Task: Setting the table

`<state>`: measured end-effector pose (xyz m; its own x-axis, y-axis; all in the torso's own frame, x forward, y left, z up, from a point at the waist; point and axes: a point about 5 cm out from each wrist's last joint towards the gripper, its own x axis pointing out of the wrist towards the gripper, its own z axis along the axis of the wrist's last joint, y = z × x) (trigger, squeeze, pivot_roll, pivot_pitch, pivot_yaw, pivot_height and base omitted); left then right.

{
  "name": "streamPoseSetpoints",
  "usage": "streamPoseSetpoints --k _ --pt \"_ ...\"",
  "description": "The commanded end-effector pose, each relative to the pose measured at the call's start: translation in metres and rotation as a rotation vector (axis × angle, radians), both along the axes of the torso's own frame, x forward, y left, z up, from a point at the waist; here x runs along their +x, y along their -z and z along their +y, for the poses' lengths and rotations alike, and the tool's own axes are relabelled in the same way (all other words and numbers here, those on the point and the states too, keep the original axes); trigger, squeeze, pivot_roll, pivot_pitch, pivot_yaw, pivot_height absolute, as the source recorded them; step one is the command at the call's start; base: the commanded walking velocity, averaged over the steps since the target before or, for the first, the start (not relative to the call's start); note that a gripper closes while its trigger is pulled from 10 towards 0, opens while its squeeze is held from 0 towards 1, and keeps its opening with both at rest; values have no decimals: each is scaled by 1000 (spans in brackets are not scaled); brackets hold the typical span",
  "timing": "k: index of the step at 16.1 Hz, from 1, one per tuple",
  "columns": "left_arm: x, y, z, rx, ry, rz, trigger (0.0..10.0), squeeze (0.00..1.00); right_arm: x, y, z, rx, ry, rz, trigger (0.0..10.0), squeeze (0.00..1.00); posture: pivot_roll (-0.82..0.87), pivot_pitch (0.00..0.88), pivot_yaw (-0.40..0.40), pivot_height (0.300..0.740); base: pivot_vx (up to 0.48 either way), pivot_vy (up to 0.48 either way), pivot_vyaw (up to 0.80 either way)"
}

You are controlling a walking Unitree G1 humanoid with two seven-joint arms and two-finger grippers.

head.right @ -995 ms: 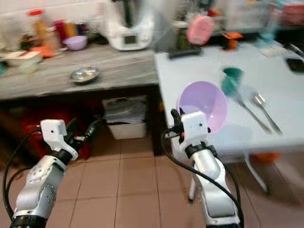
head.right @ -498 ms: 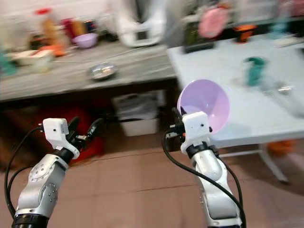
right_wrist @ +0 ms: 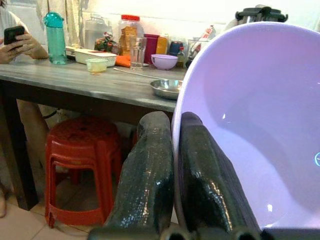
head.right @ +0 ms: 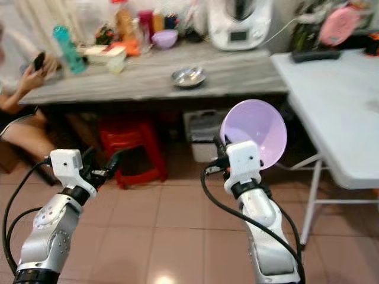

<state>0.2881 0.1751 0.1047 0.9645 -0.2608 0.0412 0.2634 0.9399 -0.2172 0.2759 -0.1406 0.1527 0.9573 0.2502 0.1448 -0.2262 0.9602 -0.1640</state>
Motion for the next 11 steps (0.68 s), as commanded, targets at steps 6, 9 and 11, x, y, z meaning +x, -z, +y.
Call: streamPoseSetpoints --k 6,9,11 --pt "-13 3 2 43 -15 -19 10000 0 -12 1 -3 66 45 2 10000 0 -55 0 116 740 434 0 0" --pt "-28 12 0 45 -7 11 10000 0 -20 7 -2 71 51 24 10000 0 -57 0 118 740 480 0 0" --pt "-30 13 -2 46 4 16 10000 0 -20 6 -2 70 51 22 10000 0 -56 0 117 740 480 0 0"
